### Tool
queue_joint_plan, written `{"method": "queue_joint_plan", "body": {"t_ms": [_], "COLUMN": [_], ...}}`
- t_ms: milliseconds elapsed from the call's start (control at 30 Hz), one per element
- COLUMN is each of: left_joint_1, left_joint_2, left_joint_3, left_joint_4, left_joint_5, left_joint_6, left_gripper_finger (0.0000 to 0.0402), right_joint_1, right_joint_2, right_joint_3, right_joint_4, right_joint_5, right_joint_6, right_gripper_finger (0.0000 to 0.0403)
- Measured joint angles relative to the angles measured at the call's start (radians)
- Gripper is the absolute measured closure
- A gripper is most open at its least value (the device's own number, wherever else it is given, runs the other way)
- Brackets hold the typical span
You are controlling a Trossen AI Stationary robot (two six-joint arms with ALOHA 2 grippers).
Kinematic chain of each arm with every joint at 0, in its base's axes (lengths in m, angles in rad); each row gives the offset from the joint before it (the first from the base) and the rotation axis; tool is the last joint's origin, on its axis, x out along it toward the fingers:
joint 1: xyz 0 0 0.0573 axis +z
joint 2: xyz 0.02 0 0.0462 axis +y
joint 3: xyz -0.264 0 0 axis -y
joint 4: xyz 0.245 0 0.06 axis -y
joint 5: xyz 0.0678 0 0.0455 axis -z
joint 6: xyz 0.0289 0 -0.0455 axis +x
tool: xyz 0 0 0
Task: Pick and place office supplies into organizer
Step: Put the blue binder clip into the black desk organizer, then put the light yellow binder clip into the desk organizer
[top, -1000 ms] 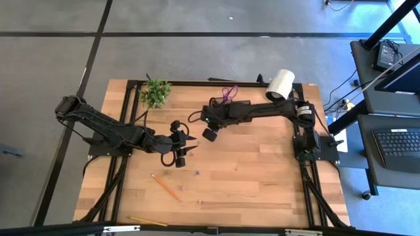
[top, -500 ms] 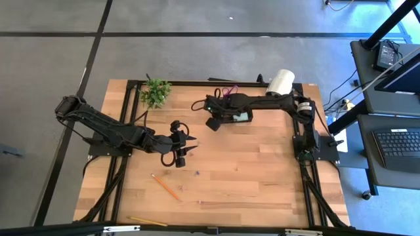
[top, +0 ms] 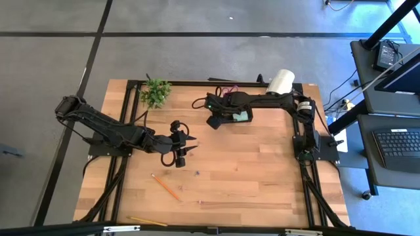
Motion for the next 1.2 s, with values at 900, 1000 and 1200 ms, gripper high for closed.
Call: {"method": "queue_joint_plan", "body": {"t_ms": [900, 1000, 1200], "left_joint_1": [0.000, 0.000, 0.000], "left_joint_2": [0.000, 0.000, 0.000], "left_joint_3": [0.000, 0.000, 0.000], "left_joint_4": [0.000, 0.000, 0.000], "left_joint_5": [0.000, 0.000, 0.003], "left_joint_6": [0.000, 0.000, 0.000], "left_gripper_finger": [0.0261, 0.0261, 0.0261], "right_joint_1": [0.012, 0.046, 0.133], "right_joint_2": [-0.002, -0.002, -0.002], "right_joint_3": [0.000, 0.000, 0.000], "right_joint_4": [0.005, 0.026, 0.049], "right_joint_5": [-0.056, -0.129, -0.152], "right_joint_6": [0.020, 0.015, 0.089], "right_gripper_finger": [0.0277, 0.0277, 0.0277]}}
